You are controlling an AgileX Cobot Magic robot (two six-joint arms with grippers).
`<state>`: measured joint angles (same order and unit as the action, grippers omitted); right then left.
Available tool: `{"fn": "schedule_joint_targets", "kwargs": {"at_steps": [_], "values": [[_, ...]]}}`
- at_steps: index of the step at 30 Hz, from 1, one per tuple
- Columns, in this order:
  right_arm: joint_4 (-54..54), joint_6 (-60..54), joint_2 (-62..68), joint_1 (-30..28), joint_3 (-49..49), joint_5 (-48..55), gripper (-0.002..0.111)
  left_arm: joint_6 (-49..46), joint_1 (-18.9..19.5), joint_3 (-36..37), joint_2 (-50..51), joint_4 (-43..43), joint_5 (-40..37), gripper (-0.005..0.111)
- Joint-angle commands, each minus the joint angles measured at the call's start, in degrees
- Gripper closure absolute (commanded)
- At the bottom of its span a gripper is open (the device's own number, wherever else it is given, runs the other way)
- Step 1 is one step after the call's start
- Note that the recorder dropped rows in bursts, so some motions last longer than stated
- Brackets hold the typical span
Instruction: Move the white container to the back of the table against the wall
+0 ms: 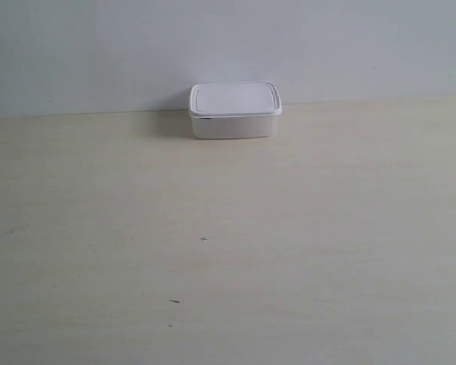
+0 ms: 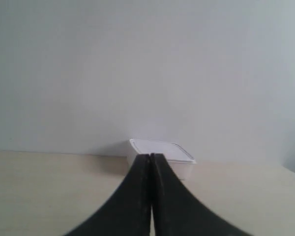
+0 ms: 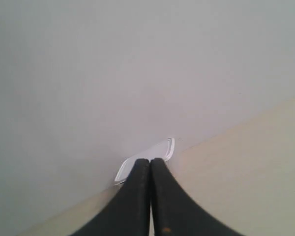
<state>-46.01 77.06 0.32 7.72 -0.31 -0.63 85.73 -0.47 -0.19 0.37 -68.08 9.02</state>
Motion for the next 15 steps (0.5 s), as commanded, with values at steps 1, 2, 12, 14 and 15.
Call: {"fn": "schedule_joint_targets", "kwargs": {"at_steps": [1,2,12,14,15], "values": [[-0.13,0.05,-0.32,-5.27,0.31,-0.58,0.108,0.10,6.96,0.19,-0.37,-0.36,0.30,0.107],[-0.13,0.05,-0.32,-6.74,0.31,-0.73,0.108,0.10,8.80,0.19,-0.37,-0.36,0.30,0.107],[-0.13,0.05,-0.32,-15.45,0.31,-0.73,0.108,0.10,18.88,0.19,-0.37,-0.36,0.30,0.107],[-0.13,0.05,-0.32,-15.81,0.31,-0.73,0.108,0.10,19.16,0.19,-0.37,-0.36,0.30,0.107],[-0.13,0.05,-0.32,-15.81,0.31,-0.73,0.108,0.10,19.16,0.19,-0.37,-0.36,0.30,0.107]]}}
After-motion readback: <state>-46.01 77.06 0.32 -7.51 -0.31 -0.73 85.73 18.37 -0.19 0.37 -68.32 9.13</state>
